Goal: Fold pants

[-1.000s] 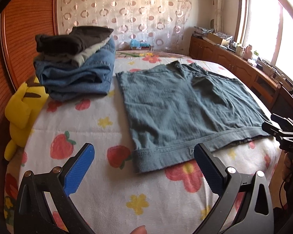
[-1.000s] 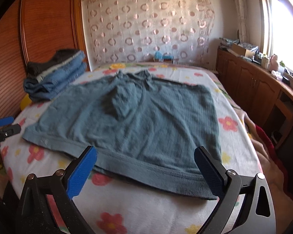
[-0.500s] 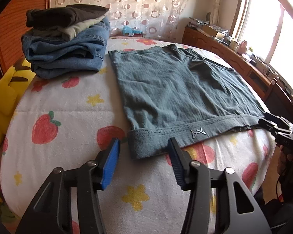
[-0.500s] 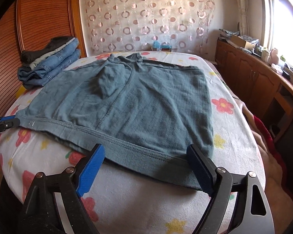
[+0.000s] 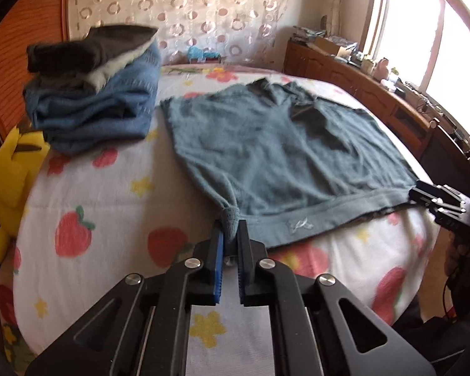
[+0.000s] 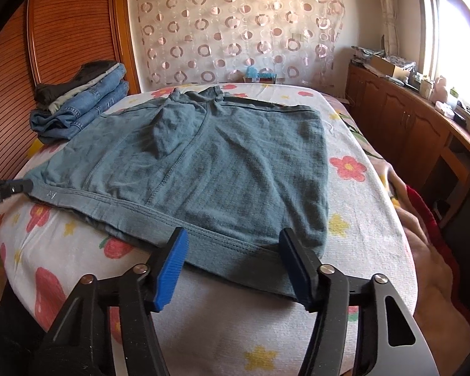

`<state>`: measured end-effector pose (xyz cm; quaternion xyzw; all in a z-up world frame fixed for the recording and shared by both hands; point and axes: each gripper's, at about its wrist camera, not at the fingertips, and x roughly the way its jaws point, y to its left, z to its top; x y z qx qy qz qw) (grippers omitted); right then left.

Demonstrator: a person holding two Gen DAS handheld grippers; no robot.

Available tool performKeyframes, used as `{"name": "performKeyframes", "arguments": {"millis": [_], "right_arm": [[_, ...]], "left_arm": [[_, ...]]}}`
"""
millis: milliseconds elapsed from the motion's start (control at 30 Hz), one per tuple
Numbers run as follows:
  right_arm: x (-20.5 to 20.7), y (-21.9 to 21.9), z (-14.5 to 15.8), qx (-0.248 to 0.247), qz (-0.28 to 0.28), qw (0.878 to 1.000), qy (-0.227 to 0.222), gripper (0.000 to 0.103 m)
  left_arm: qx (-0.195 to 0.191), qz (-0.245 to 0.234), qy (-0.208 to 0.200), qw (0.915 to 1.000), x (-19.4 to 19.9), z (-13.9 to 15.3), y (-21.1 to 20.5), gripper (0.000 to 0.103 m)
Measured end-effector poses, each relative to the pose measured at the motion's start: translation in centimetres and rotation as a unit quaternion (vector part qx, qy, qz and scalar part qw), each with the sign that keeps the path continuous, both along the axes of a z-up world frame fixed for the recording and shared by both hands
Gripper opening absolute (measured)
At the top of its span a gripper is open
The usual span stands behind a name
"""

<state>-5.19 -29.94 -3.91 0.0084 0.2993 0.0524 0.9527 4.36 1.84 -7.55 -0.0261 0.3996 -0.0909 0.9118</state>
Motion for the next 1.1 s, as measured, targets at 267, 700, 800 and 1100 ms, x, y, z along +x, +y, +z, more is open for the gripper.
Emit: {"name": "performKeyframes", "arguments": {"millis": [267,700,800,1100], "right_arm": [[1.1,-0.5,0.1,0.007,-0.001,1.000,0.001,0.045],[1.2,-1.9,1.2,0.005,-0.008,1.000,-0.014,0.044],[0.9,-2.3,1.7,0.009,-0.006,1.000,-0.022,0.044],[1.0,-3.5,1.4,0.010,-0.012,0.999,-0.031,0.044]], "left_arm": [[-0.012,-0.062,-0.032,0.9975,2.0,4.1,-3.9,0.007],[-0.008,-0.158,-0.048,0.9863,5.8,6.5,-12.5,0.007],[-0.012,-0.168,-0.045,0.9846,6.5,6.5,-14.0,0.007],[-0.026,-0.214,-0.042,0.9755,7.4,7.7,-19.2,0.007]]}}
